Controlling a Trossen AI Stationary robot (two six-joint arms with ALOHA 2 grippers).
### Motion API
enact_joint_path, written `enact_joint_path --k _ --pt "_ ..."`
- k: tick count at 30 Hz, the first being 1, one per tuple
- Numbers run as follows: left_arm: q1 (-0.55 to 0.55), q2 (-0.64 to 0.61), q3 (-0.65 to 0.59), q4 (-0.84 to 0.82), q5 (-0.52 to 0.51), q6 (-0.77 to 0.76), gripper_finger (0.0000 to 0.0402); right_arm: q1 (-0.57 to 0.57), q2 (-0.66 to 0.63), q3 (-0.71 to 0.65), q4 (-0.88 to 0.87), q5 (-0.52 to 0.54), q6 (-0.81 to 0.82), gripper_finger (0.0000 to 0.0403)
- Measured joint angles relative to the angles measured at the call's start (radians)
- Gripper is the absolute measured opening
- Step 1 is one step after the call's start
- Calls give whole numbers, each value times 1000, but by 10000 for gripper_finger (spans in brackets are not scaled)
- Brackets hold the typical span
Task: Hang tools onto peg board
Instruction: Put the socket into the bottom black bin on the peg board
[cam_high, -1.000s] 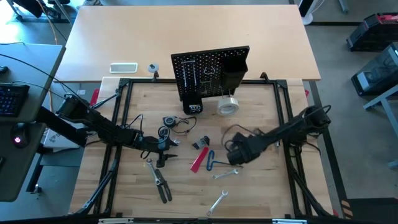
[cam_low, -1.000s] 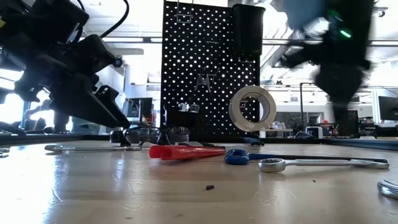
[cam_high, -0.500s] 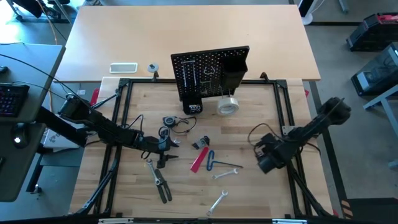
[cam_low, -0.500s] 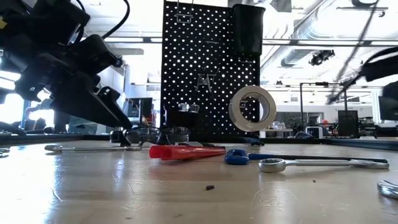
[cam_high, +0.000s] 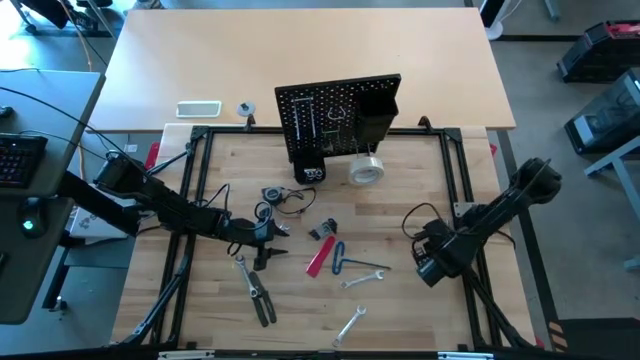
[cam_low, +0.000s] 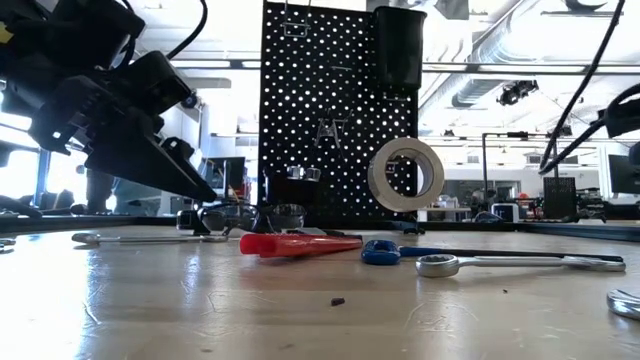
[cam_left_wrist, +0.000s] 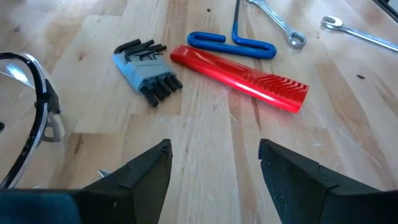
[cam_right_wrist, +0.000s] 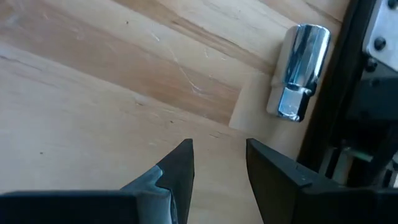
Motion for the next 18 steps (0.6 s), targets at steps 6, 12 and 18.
enact_joint_path --k 6,12,18 --pt "0 0 0 0 0 -1 231 80 25 1 -8 1 152 138" --pt "0 0 0 0 0 0 231 111 63 1 -26 -59 172 138" --pt "0 0 0 1 0 -1 231 110 111 1 -28 -58 172 138"
